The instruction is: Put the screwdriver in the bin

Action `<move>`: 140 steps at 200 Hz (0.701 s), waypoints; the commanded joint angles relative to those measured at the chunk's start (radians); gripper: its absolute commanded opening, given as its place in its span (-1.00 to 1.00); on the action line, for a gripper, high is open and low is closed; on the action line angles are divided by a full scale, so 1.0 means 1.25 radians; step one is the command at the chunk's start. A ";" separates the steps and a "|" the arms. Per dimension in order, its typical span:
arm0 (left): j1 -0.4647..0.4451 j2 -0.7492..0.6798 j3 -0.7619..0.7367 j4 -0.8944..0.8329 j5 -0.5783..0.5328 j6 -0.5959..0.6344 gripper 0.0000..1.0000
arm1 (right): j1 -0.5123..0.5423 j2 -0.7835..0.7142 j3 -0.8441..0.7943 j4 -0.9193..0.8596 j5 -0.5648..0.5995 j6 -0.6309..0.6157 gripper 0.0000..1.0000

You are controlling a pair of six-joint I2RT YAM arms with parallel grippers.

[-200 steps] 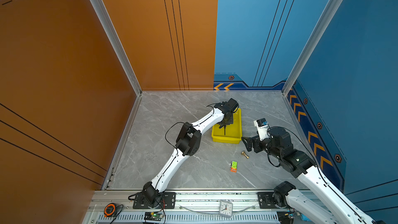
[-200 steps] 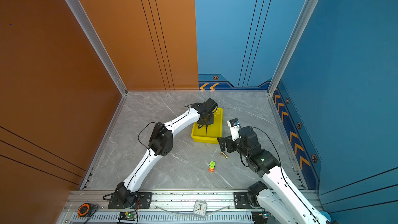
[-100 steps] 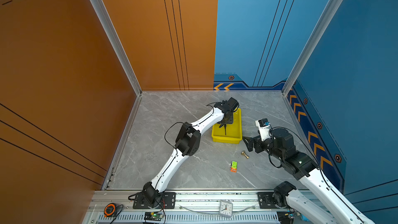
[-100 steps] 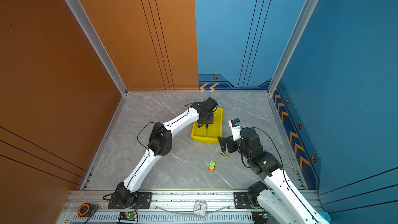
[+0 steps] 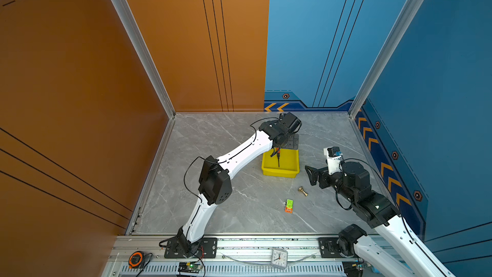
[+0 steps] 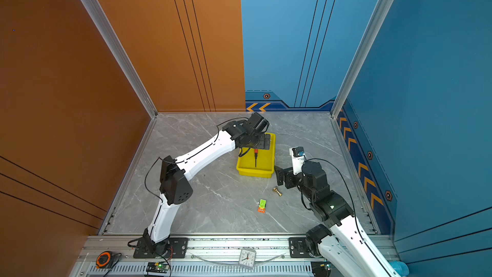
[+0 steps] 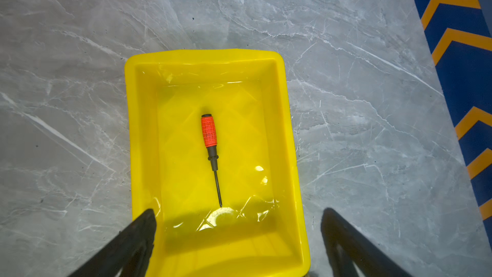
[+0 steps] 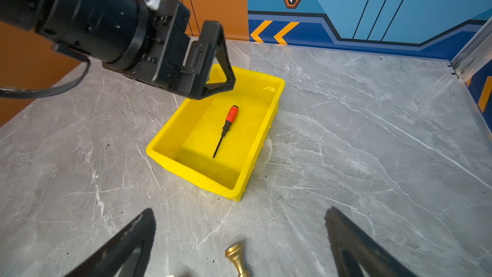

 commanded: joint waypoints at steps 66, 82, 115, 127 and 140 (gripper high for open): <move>0.031 -0.375 -0.481 0.130 -0.049 0.075 0.96 | -0.005 0.005 -0.009 0.008 0.024 0.075 1.00; 0.056 -0.459 -0.587 0.165 -0.044 0.092 0.96 | -0.005 0.014 -0.007 0.008 0.053 0.098 1.00; 0.129 -0.618 -0.758 0.212 -0.016 0.155 0.96 | -0.002 -0.007 -0.036 0.043 0.105 0.105 1.00; 0.160 -0.662 -0.800 0.214 0.007 0.179 0.96 | -0.002 -0.018 -0.046 0.042 0.139 0.115 0.99; 0.188 -0.709 -0.841 0.218 0.019 0.215 0.96 | -0.002 -0.020 -0.053 0.041 0.166 0.117 1.00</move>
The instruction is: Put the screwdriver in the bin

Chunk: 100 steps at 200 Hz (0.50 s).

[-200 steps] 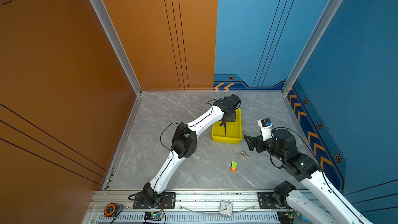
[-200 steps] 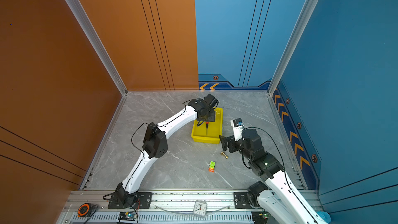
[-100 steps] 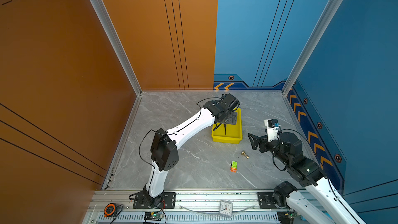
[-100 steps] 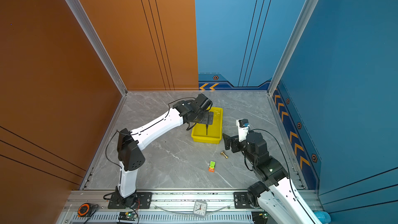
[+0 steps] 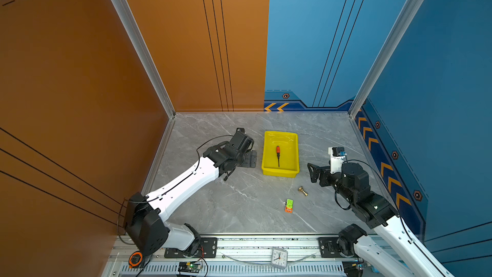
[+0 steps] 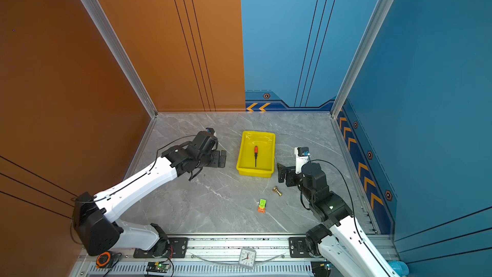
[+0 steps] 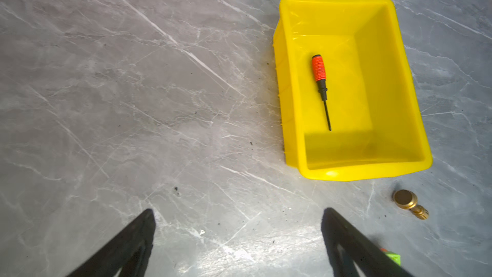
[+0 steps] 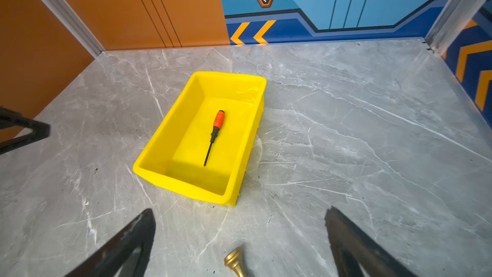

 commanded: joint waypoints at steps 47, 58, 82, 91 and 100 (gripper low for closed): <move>0.155 -0.223 -0.243 0.090 -0.022 0.167 0.96 | 0.003 -0.047 -0.103 0.153 0.101 -0.040 1.00; 0.192 -0.252 -0.277 0.106 -0.035 0.184 0.96 | 0.003 -0.061 -0.137 0.201 0.138 -0.045 1.00; 0.262 -0.302 -0.353 0.159 -0.105 0.200 0.96 | 0.000 -0.067 -0.205 0.293 0.219 -0.059 1.00; 0.285 -0.313 -0.372 0.174 -0.119 0.210 0.96 | -0.009 -0.056 -0.220 0.313 0.239 -0.056 1.00; 0.307 -0.320 -0.384 0.188 -0.118 0.216 0.96 | -0.022 -0.034 -0.225 0.326 0.242 -0.053 1.00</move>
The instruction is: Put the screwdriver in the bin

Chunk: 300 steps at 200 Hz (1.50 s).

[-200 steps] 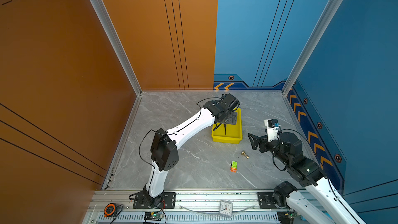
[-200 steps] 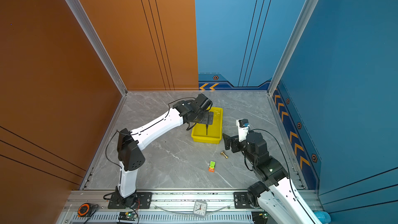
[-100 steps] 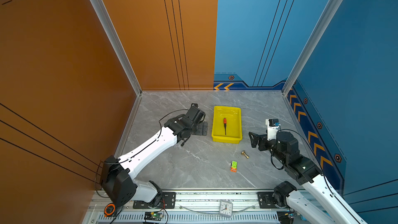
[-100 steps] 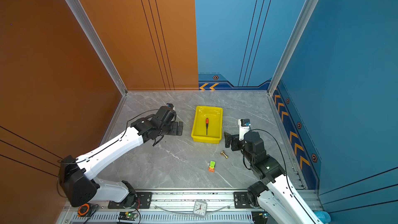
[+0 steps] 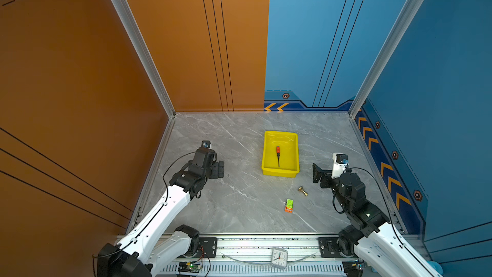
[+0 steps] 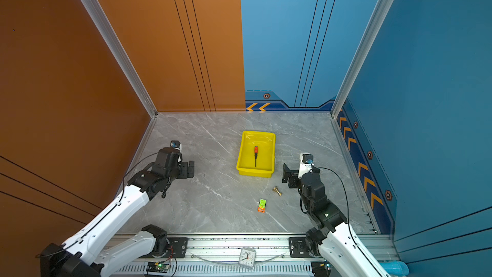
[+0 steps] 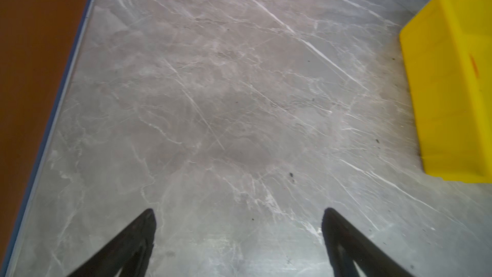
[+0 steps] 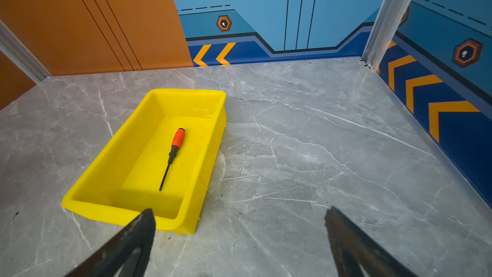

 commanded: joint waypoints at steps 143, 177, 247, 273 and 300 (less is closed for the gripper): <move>0.182 -0.051 -0.352 0.516 -0.006 0.151 0.96 | -0.263 0.279 -0.122 0.343 -0.041 -0.096 1.00; 0.182 0.058 -0.347 0.644 -0.003 0.158 0.96 | -0.287 0.352 -0.125 0.458 -0.051 -0.111 1.00; 0.222 0.205 -0.330 0.869 0.012 0.157 0.96 | -0.307 0.594 -0.068 0.705 -0.077 -0.107 1.00; 0.224 0.254 -0.311 0.909 0.024 0.158 0.96 | -0.308 0.633 -0.038 0.701 -0.077 -0.121 1.00; 0.224 0.296 -0.292 0.945 0.036 0.160 0.96 | -0.324 0.655 -0.044 0.741 -0.081 -0.120 1.00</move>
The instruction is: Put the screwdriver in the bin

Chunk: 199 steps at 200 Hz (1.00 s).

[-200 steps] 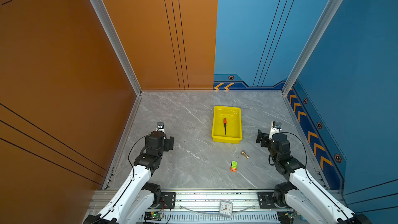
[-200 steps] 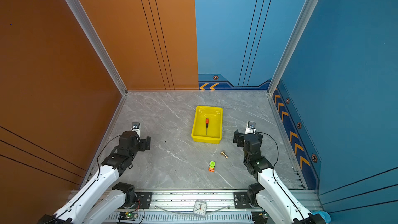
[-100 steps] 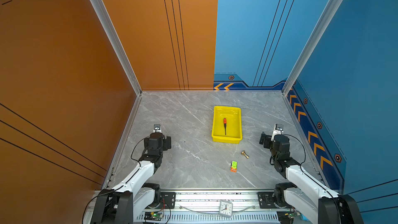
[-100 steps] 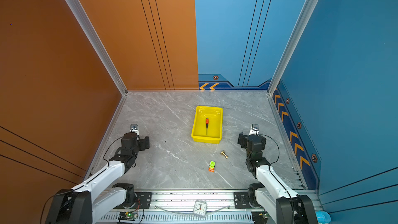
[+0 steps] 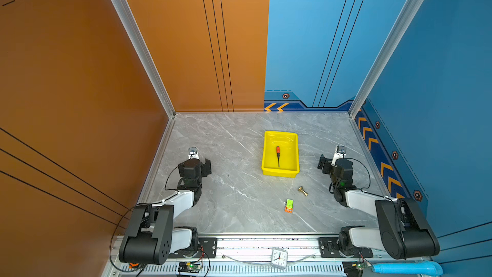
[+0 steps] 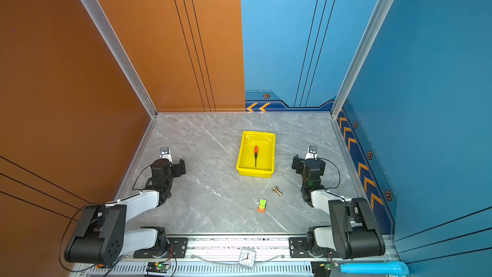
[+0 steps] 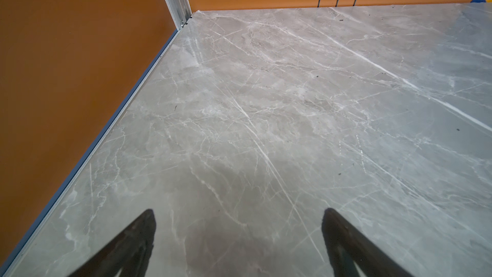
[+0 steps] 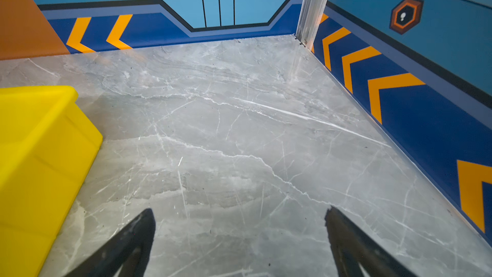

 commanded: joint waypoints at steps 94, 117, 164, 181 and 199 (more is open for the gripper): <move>-0.009 0.174 0.045 0.210 0.047 0.035 0.96 | -0.032 0.150 -0.023 0.254 -0.014 -0.009 1.00; -0.010 0.186 0.042 0.226 0.045 0.037 0.96 | -0.032 0.164 -0.026 0.276 -0.004 -0.006 0.99; -0.007 0.200 0.031 0.263 0.050 0.036 0.96 | -0.016 0.164 0.028 0.173 0.058 -0.001 1.00; -0.007 0.201 0.030 0.264 0.052 0.036 0.96 | -0.011 0.166 0.029 0.174 0.068 -0.005 1.00; -0.006 0.201 0.030 0.265 0.052 0.035 0.96 | -0.003 0.168 0.029 0.177 0.086 -0.010 1.00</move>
